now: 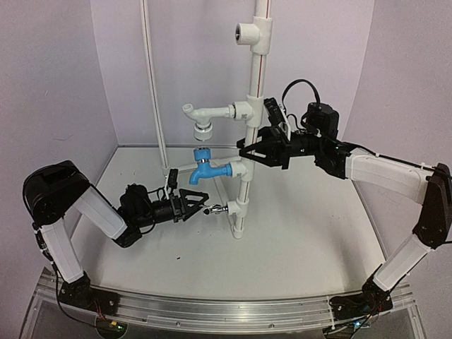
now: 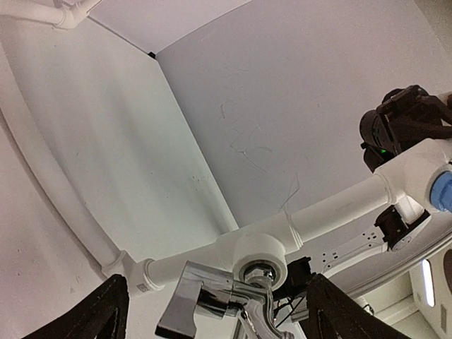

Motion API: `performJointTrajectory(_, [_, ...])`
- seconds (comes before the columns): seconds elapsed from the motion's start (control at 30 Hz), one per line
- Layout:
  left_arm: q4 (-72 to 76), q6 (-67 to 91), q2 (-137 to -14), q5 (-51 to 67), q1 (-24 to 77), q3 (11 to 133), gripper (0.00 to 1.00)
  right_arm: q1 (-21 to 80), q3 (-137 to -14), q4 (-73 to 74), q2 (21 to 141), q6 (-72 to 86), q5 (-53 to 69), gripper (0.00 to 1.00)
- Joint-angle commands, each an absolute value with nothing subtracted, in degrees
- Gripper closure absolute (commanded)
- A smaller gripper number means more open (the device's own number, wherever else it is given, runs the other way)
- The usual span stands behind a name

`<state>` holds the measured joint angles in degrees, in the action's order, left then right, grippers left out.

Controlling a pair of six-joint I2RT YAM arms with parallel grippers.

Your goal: Install the water faucets

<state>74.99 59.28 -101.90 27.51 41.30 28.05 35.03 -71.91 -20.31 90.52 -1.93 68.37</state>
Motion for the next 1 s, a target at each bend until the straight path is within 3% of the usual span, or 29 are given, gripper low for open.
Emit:
performJointTrajectory(0.0, [85.8,66.7,-101.3,26.7,41.6,25.9,0.06,34.5,-71.1,-7.4,92.1,5.3,66.3,1.00])
performJointTrajectory(0.17, [86.0,70.9,-103.1,28.2,43.5,28.1,0.00,34.5,-71.5,-7.1,92.5,5.3,66.3,1.00])
performJointTrajectory(0.6, [86.1,86.6,-108.8,30.5,43.9,34.3,0.00,34.5,-71.8,-6.8,92.6,5.1,66.1,1.00])
performJointTrajectory(0.97, [86.1,86.1,-108.4,29.4,45.1,36.3,0.00,34.5,-71.5,-6.4,92.3,4.7,65.7,1.00])
